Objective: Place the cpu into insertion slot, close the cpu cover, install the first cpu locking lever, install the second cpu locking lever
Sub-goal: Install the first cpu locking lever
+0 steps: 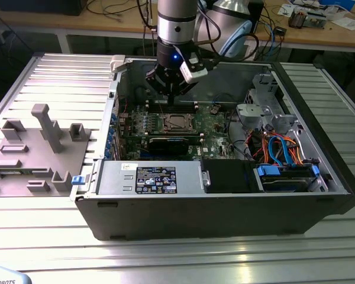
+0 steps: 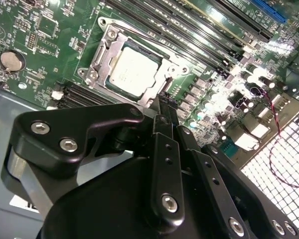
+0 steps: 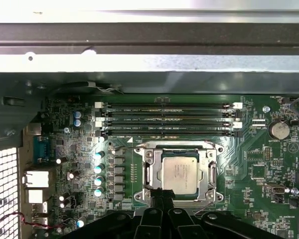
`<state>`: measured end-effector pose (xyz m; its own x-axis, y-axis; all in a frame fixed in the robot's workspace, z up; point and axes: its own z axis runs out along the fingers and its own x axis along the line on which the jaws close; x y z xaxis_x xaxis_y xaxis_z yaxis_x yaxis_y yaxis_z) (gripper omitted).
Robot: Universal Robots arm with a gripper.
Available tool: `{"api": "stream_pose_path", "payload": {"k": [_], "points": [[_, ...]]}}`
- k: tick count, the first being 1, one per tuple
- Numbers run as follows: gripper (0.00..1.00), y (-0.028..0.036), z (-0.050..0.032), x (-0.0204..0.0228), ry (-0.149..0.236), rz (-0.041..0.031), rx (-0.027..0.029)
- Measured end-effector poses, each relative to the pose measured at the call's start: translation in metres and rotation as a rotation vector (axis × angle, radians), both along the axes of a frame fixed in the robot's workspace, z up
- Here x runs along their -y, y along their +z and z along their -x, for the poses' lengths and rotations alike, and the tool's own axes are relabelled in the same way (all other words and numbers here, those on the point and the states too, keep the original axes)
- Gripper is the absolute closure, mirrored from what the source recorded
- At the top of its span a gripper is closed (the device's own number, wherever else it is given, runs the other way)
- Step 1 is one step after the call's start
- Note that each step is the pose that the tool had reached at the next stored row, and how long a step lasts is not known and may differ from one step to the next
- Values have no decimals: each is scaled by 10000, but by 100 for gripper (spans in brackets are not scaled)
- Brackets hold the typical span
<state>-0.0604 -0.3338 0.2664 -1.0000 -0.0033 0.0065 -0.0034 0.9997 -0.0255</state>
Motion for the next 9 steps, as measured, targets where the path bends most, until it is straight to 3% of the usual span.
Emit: {"api": "stream_pose_path", "payload": {"k": [9], "points": [[89,0,156,-6,1,0,0]]}}
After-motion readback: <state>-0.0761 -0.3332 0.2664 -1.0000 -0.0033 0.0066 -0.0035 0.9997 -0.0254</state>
